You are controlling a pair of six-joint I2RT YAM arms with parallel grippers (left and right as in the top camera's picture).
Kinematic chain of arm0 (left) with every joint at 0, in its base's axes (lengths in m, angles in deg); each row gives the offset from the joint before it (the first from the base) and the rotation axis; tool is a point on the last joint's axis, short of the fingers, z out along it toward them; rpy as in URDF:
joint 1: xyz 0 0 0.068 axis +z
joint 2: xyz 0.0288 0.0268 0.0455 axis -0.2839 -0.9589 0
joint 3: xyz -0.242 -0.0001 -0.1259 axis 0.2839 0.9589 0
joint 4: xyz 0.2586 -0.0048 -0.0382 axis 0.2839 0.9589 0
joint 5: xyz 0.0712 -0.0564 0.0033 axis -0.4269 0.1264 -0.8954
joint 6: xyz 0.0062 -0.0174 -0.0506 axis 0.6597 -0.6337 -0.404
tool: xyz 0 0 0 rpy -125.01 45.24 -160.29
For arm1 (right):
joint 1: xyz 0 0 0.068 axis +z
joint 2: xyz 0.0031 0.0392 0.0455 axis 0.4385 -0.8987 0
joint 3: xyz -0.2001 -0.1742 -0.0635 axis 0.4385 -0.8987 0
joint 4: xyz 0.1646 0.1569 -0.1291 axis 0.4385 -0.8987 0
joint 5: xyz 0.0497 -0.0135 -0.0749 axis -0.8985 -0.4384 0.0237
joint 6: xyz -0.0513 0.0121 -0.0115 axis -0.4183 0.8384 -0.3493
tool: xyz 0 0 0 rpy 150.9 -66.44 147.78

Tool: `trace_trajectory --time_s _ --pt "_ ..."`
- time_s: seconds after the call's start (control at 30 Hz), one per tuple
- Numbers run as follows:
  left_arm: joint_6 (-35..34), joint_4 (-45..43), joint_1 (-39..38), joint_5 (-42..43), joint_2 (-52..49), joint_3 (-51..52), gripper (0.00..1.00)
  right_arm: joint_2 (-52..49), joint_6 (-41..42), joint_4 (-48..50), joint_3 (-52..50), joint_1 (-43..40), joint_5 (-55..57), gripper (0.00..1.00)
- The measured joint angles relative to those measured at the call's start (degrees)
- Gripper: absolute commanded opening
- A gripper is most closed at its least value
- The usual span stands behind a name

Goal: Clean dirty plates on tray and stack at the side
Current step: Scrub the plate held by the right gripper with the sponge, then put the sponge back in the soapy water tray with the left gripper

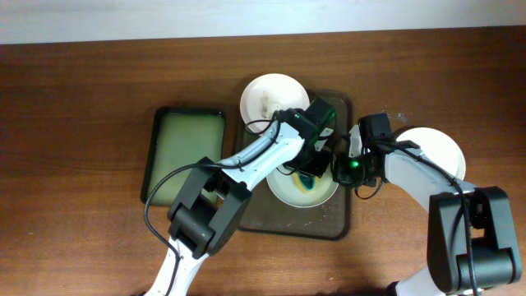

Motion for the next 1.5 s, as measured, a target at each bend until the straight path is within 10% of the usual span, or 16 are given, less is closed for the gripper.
trace_trajectory --time_s 0.57,0.83,1.1,1.5 --pt "-1.7 29.0 12.2 -16.7 -1.9 -17.1 0.00 -0.2 -0.2 0.4 0.0 0.7 -0.8 0.04" --pt "-1.7 38.6 19.9 -24.7 13.8 -18.1 0.00 -0.2 -1.5 0.3 0.0 0.7 -0.9 0.04" --pt "-1.5 24.8 30.5 -25.8 17.6 -0.4 0.01 -0.3 -1.8 -0.9 0.2 0.7 -1.0 0.15" --pt "3.0 15.9 38.3 -16.8 20.3 12.9 0.67 0.3 -1.9 -8.0 1.8 0.8 -0.8 0.04"
